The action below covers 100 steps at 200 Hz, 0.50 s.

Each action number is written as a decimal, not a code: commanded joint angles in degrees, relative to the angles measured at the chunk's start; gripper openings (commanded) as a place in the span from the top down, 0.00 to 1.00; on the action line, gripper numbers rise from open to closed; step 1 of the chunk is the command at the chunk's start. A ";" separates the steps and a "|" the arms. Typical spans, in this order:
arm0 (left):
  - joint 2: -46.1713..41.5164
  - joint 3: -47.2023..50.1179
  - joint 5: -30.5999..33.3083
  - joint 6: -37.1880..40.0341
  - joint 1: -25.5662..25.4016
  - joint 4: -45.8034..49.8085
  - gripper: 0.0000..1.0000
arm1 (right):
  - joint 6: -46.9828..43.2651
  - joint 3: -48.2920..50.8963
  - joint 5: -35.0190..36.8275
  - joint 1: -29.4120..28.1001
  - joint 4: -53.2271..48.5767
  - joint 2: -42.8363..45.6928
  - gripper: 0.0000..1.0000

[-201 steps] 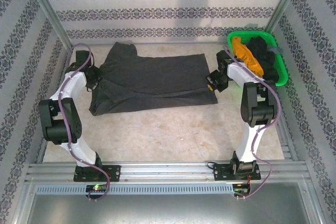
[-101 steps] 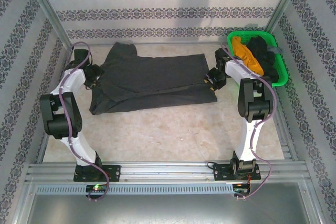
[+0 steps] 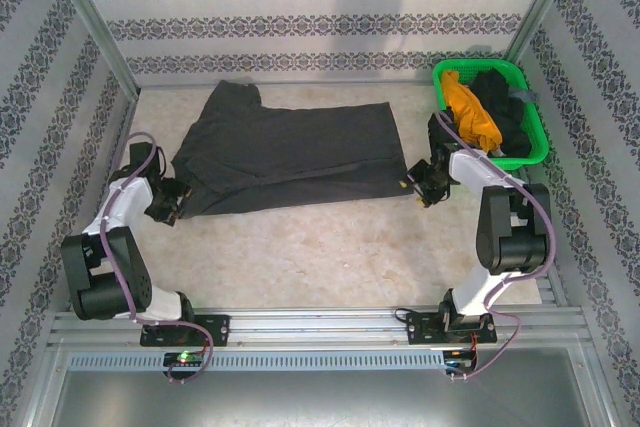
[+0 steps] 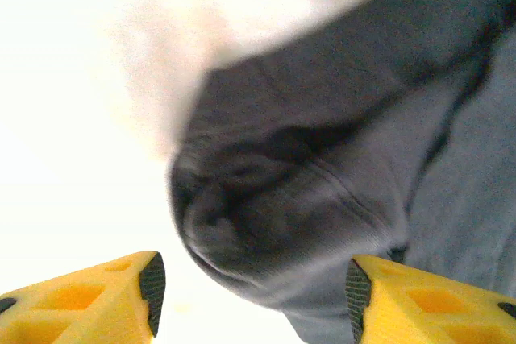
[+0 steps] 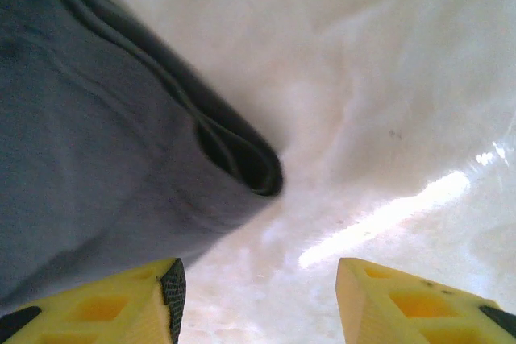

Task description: Fold and stack the t-shirts

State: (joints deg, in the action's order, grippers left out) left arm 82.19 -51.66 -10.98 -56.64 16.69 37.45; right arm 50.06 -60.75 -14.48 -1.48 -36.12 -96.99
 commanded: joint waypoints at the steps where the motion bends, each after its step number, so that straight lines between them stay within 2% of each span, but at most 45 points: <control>1: 0.22 -0.45 -1.62 -3.98 2.16 -1.79 0.41 | -2.30 0.63 -1.85 0.40 3.33 -1.02 0.47; 20: 2.34 -1.29 -2.79 -5.56 2.26 -0.80 0.45 | -2.63 0.55 -1.68 0.42 3.43 -2.51 0.47; 48: 1.97 -0.37 -1.16 -8.40 2.29 2.52 0.58 | -2.31 0.07 -1.34 0.39 4.00 -4.07 0.49; 82: 1.25 -0.88 1.33 -9.38 2.34 6.44 0.60 | -2.25 -1.91 -0.69 0.22 3.95 -6.07 0.50; 100: 1.50 -0.18 0.99 -10.55 2.38 4.94 0.60 | -2.14 -2.72 -0.64 0.03 4.21 -7.22 0.51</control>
State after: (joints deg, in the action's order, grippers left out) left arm 84.38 -51.88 -11.53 -64.38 18.57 39.92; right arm 48.82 -61.34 -15.53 -1.34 -32.67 -102.52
